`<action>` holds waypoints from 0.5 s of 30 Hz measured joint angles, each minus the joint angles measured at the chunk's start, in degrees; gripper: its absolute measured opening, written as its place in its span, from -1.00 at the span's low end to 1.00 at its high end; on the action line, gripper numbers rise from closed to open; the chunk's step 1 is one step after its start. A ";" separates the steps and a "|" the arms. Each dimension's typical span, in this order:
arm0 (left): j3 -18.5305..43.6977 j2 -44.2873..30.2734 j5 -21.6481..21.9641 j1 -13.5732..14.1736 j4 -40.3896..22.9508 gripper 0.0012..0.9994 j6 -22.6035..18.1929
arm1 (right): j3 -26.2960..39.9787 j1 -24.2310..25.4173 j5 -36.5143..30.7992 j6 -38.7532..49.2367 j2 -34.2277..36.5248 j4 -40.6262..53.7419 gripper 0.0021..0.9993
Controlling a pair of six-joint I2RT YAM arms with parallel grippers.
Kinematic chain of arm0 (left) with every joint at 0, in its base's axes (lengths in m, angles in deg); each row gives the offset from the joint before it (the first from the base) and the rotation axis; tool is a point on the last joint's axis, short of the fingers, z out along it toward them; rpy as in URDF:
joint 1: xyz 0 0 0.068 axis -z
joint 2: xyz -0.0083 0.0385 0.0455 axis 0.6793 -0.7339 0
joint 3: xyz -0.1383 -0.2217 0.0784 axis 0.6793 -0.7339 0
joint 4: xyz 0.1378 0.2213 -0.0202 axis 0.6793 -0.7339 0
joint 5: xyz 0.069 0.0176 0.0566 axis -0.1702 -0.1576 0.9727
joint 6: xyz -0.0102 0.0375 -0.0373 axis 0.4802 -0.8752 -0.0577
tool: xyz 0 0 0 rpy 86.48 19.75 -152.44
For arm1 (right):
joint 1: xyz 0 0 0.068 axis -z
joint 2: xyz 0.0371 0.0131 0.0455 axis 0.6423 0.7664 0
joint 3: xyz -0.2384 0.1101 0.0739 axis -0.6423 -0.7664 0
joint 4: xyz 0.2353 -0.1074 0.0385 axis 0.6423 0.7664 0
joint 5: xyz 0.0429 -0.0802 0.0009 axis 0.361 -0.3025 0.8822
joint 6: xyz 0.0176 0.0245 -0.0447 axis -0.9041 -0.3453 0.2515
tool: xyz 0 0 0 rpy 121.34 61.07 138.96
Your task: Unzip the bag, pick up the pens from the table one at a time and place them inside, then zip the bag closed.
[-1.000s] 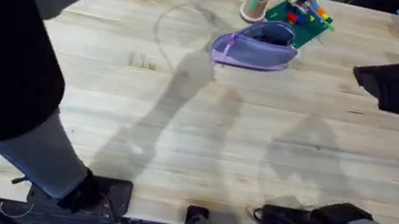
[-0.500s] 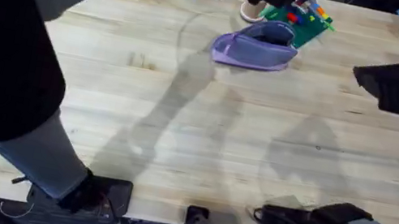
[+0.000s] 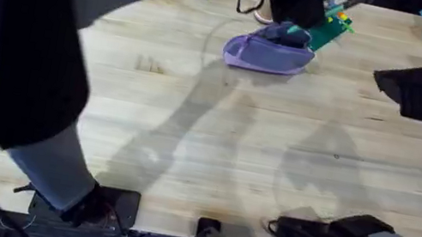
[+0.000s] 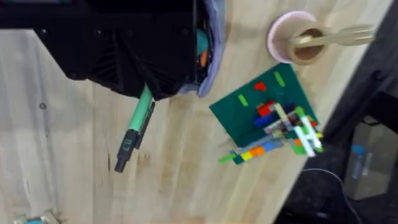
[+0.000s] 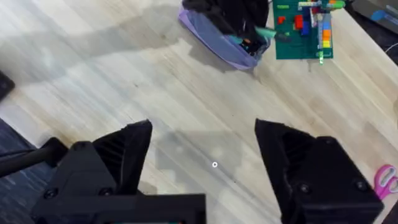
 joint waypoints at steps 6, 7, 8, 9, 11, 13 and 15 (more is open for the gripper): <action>0.00 -5.21 0.21 0.32 0.68 -0.91 -0.30 | 0.00 0.00 0.00 0.00 0.00 0.00 0.99; 0.00 -5.84 0.47 0.26 0.68 -0.91 -0.30 | 0.00 0.00 0.00 0.02 0.00 0.00 0.99; 0.00 -6.33 0.83 0.21 0.54 -0.91 -0.30 | 0.00 0.00 0.00 0.00 0.00 0.00 0.99; 0.00 -6.75 1.54 0.19 0.12 -0.91 -0.32 | 0.00 0.00 0.01 0.00 0.00 0.00 0.99; 0.00 -7.20 3.54 0.19 -1.14 -0.91 -0.34 | 0.00 0.00 0.02 0.00 0.00 0.02 0.99; 0.00 -7.31 6.77 0.15 -2.50 -0.91 -0.38 | 0.00 0.00 0.00 0.00 0.00 0.00 0.99; 0.00 -7.31 10.31 0.04 -3.39 -0.91 -0.52 | 0.00 0.00 0.00 0.00 0.00 0.00 0.99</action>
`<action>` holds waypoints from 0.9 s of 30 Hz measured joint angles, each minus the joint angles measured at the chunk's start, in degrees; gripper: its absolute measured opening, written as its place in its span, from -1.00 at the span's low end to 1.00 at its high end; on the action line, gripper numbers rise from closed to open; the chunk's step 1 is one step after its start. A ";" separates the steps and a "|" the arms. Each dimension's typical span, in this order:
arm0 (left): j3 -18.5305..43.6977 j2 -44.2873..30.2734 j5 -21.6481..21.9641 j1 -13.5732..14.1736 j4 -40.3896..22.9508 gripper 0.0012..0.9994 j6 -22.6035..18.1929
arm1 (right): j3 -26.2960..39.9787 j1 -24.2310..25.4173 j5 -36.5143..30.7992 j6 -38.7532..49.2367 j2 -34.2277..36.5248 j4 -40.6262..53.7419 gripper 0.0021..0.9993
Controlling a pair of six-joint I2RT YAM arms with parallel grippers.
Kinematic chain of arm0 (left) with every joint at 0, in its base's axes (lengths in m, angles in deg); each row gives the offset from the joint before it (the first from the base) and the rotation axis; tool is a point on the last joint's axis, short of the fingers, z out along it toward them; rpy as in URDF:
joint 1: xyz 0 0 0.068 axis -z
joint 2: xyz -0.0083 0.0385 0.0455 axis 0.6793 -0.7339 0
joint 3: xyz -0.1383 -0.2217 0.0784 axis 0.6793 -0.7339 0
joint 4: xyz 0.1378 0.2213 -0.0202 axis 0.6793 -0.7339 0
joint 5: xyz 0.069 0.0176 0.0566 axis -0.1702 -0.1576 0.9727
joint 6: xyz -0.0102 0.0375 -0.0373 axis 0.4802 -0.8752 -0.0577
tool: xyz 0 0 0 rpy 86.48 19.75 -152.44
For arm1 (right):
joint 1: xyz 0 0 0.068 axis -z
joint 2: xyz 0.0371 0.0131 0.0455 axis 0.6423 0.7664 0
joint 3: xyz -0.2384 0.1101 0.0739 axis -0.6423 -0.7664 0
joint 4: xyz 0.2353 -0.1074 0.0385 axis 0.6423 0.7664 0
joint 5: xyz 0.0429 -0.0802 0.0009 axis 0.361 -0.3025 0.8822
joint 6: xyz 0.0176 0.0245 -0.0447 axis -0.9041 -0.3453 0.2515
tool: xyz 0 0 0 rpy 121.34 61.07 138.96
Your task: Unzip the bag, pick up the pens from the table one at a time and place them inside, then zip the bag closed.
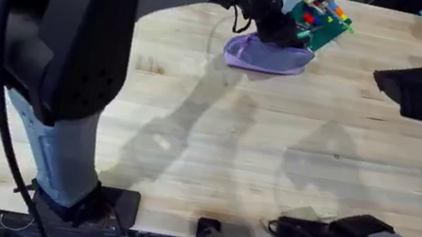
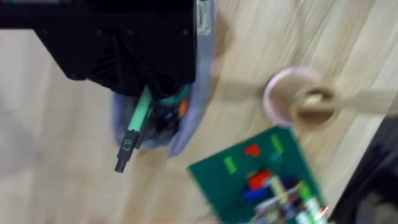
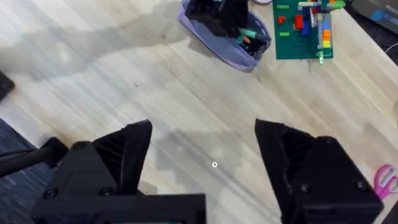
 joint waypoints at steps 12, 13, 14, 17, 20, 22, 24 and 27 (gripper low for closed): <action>0.08 0.00 8.02 -2.25 -7.48 -0.91 -0.20 | 0.00 0.00 0.00 0.02 0.00 0.00 0.99; 0.11 0.00 8.02 -2.25 -7.77 -0.91 -0.20 | 0.00 0.00 0.00 0.00 0.00 0.00 0.99; 0.11 0.01 7.98 -2.25 -8.04 -0.91 -0.20 | 0.00 0.00 0.00 0.00 0.00 0.00 0.99; 0.15 0.00 7.41 -2.36 -8.26 -0.91 -0.20 | 0.00 0.00 0.01 0.00 0.00 0.00 0.99; 0.15 0.02 6.71 -2.58 -8.44 -0.90 -0.22 | 0.00 0.00 0.02 0.02 0.00 0.00 0.99; 0.15 0.02 6.65 -2.64 -8.47 -0.78 -0.41 | 0.00 0.00 0.01 0.00 0.00 0.00 0.99; 0.15 0.02 6.58 -2.67 -8.73 -0.45 -0.36 | 0.00 0.00 0.00 0.00 0.00 0.00 0.99; 0.15 0.02 6.42 -2.69 -9.05 0.04 -0.30 | 0.00 0.00 0.00 0.00 0.00 0.00 0.99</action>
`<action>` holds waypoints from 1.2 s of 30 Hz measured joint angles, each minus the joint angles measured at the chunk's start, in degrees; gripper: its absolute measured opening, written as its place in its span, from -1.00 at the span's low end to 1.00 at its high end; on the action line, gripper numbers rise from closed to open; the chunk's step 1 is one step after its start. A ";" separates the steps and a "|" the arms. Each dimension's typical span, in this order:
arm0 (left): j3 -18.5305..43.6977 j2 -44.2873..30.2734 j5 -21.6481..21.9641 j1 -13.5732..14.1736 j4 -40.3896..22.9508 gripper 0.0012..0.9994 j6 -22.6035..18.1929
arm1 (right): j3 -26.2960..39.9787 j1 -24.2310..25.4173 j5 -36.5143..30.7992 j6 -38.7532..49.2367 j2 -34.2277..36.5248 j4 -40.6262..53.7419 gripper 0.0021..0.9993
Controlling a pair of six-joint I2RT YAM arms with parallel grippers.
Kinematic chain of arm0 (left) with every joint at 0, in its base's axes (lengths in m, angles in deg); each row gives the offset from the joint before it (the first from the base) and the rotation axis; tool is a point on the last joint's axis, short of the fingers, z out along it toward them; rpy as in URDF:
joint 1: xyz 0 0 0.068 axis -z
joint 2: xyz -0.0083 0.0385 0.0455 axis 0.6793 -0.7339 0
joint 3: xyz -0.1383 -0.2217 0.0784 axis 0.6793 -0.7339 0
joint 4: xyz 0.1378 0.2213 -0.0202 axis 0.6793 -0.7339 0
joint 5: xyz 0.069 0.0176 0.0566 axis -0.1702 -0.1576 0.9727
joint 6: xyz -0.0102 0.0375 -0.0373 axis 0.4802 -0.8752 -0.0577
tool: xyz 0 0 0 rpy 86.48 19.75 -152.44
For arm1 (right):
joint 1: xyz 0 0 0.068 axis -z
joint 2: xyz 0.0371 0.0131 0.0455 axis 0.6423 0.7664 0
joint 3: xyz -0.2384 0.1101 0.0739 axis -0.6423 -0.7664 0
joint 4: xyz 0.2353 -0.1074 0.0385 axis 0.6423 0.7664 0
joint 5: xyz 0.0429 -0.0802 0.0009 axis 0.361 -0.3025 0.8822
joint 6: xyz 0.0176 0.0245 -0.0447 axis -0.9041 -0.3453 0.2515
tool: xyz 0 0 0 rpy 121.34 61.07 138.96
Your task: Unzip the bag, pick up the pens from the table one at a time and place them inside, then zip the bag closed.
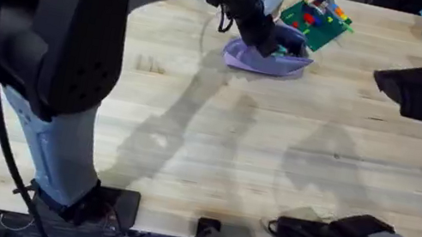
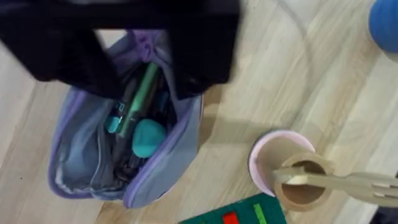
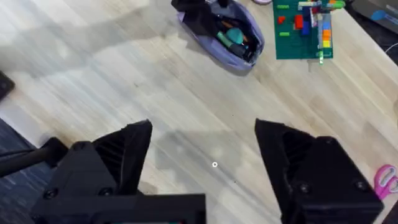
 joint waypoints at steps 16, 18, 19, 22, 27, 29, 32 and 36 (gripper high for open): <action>0.00 2.61 -0.53 -0.18 -1.80 0.99 -0.30 | 0.00 0.00 0.00 0.00 0.00 0.17 0.99; 0.00 4.70 -0.19 -0.65 -3.63 0.99 -0.32 | 0.00 0.00 0.02 0.00 0.00 0.17 0.99; 0.00 5.97 -0.05 -1.06 -4.91 0.99 -0.62 | 0.00 0.00 0.01 0.00 0.00 0.20 0.99; 0.00 9.76 0.04 -2.77 -7.66 0.99 -2.44 | 0.00 0.00 0.00 0.00 0.00 0.17 0.99; 0.00 15.42 -1.53 -6.23 -9.33 0.99 -5.28 | 0.00 0.00 0.02 0.00 0.00 0.05 0.99; 0.00 17.13 -2.44 -7.57 -9.66 0.99 -5.88 | 0.00 0.00 0.07 -0.02 0.00 -0.13 0.99; -0.23 18.91 -3.72 -9.49 -9.55 0.99 -6.75 | 0.00 0.00 0.56 -0.27 0.00 -0.15 0.99; -9.83 24.67 -8.87 -14.03 -8.60 0.99 -11.26 | 0.00 0.00 1.19 -4.75 0.00 -0.17 0.99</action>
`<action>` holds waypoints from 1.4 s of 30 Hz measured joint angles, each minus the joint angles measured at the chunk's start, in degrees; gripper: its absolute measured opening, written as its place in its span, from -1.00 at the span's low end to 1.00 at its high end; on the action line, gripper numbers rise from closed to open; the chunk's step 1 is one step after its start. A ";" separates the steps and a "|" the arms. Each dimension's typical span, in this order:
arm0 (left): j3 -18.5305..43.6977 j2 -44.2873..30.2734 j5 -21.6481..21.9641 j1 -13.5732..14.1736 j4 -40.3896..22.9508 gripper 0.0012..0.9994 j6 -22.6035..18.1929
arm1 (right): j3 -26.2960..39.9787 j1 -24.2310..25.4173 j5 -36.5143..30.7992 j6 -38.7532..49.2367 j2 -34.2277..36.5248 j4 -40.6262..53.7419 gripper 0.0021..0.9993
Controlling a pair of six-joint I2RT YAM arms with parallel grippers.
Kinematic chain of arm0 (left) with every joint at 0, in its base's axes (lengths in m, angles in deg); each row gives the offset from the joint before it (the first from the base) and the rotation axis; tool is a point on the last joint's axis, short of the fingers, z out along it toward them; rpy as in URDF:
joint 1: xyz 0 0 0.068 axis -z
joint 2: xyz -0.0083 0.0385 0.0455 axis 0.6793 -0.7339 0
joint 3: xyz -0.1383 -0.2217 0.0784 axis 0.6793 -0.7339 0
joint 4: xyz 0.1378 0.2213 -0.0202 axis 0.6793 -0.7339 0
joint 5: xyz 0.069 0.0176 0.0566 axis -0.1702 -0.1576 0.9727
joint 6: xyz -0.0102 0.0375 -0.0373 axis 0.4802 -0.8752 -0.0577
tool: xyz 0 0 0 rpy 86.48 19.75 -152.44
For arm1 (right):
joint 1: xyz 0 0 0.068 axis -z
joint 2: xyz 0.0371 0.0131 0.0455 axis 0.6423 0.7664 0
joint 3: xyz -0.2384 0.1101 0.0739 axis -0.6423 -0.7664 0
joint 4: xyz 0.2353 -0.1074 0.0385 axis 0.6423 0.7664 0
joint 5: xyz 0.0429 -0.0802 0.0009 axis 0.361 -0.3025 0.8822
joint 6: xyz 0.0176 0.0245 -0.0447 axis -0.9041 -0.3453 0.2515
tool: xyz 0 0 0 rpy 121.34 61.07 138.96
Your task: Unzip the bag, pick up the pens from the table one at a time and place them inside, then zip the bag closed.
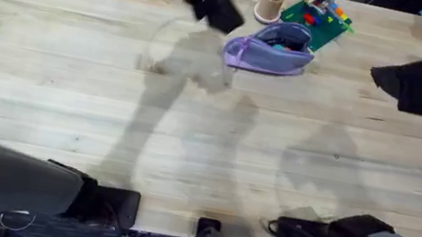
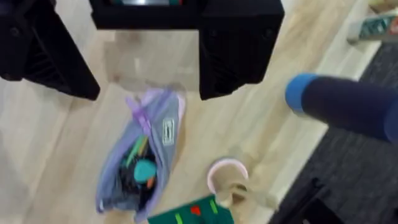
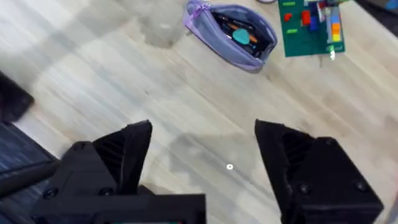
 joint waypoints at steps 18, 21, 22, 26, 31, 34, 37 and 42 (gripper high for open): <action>-19.33 1.79 -14.17 -10.64 9.56 0.99 -6.92 | 0.00 0.00 8.29 -23.16 0.00 -6.18 0.99; -19.56 -0.64 -18.25 -10.93 7.64 0.99 -11.49 | 0.00 0.00 8.62 -25.97 0.00 -6.23 0.99; -19.61 -1.18 -19.07 -10.93 7.53 0.99 -12.67 | 0.00 0.00 8.78 -26.98 0.00 -6.23 0.99; -19.63 -2.63 -21.28 -10.93 8.04 0.99 -16.54 | 0.00 0.00 8.99 -30.41 0.00 -6.26 0.99; -19.63 -3.10 -22.42 -10.93 8.21 0.99 -18.47 | 0.00 0.00 8.99 -33.35 0.00 -6.26 0.99; -19.63 -3.25 -22.45 -10.93 8.19 0.99 -18.89 | 0.00 0.00 9.02 -36.30 0.02 -5.95 0.99; -19.63 -3.26 -22.60 -10.93 8.21 0.99 -19.09 | 0.02 0.00 9.02 -40.88 0.13 -5.92 0.99; -19.63 -3.25 -22.67 -10.93 8.21 0.99 -19.11 | -0.01 -1.15 8.89 -45.77 1.81 -5.92 0.99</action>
